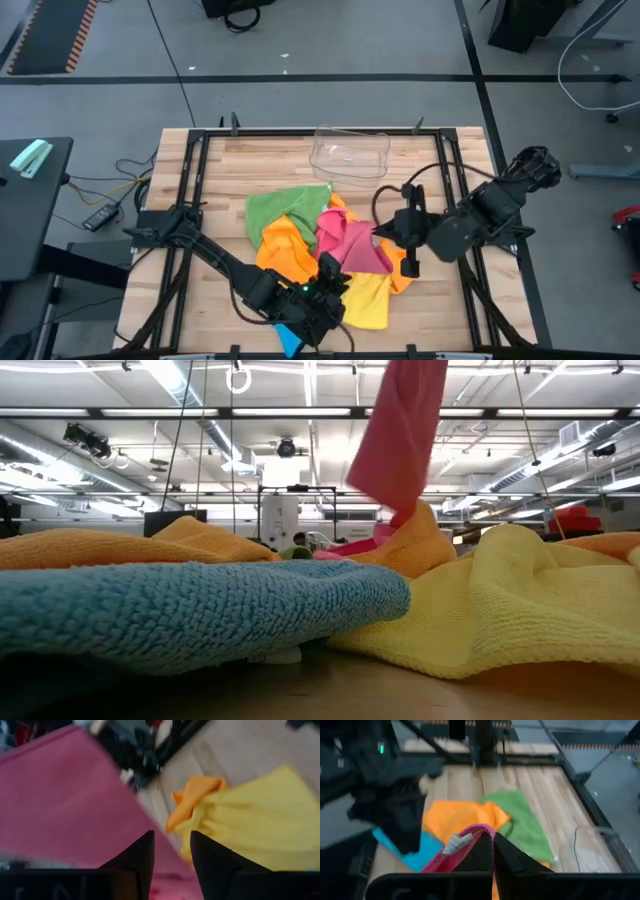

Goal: Fold microfiber towels
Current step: Fold the pink microfiber cloth

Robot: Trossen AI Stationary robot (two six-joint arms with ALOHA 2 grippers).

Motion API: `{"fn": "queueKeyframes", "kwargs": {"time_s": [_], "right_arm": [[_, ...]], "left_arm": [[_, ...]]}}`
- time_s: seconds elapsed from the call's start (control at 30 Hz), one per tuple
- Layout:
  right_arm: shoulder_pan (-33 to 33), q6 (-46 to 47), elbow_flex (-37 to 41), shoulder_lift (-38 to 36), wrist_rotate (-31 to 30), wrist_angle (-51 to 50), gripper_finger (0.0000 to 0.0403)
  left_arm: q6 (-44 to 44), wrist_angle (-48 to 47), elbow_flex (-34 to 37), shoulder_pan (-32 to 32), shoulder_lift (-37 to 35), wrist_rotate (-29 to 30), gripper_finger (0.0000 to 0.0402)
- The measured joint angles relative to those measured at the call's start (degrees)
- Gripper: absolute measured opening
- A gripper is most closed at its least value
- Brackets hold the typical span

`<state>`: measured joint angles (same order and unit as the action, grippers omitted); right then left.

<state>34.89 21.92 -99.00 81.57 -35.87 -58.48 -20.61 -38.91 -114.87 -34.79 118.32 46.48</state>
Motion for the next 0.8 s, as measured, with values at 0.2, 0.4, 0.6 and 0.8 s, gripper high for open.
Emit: {"fn": "queueKeyframes", "kwargs": {"time_s": [0.2, 0.4, 0.6, 0.8], "right_arm": [[-0.8, -4.2, -8.5, 3.3, -3.7, -0.2, 0.0003], [-0.6, -8.6, -15.1, 4.9, -13.1, 0.1, 0.0004], [-2.6, -8.5, -15.0, 6.6, -14.5, 0.0, 0.0004], [-5.2, -12.3, -14.9, 8.9, -15.1, 2.7, 0.0004]], "left_arm": [[-2.5, 6.8, 0.0, -0.8, 0.0, 0.0, 0.0126], [-4.3, 7.9, 0.0, -2.2, 0.0, 7.7, 0.0122], [-5.5, 10.1, 0.0, -3.0, 0.0, 24.9, 0.0114], [-1.2, 10.0, 0.0, -0.7, 0.1, 30.5, 0.0125]]}}
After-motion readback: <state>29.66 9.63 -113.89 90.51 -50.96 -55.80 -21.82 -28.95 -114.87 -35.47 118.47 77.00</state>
